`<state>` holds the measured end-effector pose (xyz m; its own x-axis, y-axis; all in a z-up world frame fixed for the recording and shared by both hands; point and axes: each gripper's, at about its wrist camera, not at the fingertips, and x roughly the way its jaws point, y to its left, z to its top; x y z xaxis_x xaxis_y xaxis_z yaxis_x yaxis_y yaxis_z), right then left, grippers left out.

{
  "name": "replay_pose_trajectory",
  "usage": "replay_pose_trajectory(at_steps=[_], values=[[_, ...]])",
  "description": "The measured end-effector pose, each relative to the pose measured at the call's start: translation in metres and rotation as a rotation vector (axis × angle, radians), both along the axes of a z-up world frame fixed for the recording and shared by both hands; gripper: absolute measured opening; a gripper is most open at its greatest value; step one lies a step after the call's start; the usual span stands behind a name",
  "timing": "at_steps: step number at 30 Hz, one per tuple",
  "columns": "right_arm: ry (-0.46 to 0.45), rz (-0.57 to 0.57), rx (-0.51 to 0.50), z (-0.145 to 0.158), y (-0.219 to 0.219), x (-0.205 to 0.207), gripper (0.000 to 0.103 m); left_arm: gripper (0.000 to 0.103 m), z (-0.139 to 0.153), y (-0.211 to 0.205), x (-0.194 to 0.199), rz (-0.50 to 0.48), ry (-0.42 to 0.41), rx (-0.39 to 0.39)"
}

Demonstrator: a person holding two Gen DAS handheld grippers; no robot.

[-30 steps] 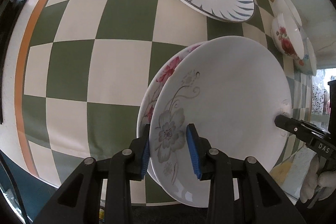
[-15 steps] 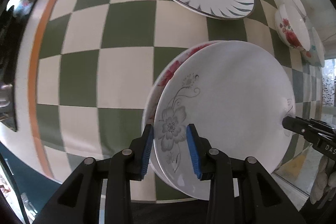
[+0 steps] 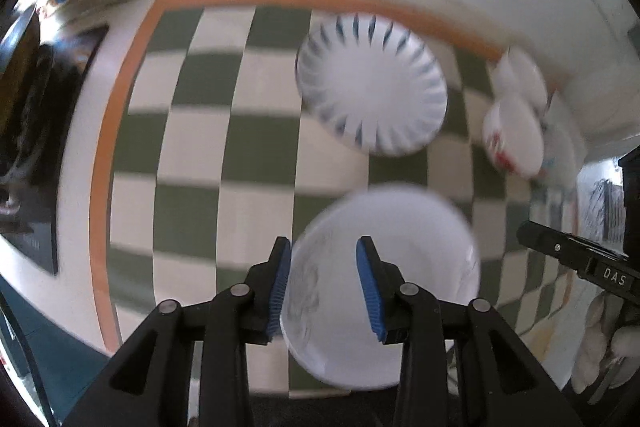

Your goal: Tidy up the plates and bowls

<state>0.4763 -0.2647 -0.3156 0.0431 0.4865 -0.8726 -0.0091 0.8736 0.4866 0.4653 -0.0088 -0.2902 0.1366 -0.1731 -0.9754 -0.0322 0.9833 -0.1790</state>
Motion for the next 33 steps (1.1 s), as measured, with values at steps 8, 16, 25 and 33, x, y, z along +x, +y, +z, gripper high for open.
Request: replay_pose_trajectory(at_steps=[8, 16, 25, 33], values=[[-0.051, -0.106, -0.062, 0.001, 0.021, 0.105, 0.037, 0.034, -0.044, 0.023, 0.113, 0.013, 0.034, 0.003], [0.041, -0.12, -0.153, -0.063, 0.03, 0.182, 0.036, 0.033, -0.11, 0.029, 0.163, -0.003, 0.145, -0.026], [0.114, -0.093, -0.171, -0.097, 0.038, 0.203, 0.014, 0.013, -0.12, 0.029, 0.171, -0.048, 0.132, -0.068], [0.074, -0.057, -0.185, -0.098, 0.047, 0.186, 0.012, 0.013, -0.097, 0.034, 0.157, -0.048, 0.085, -0.053]])
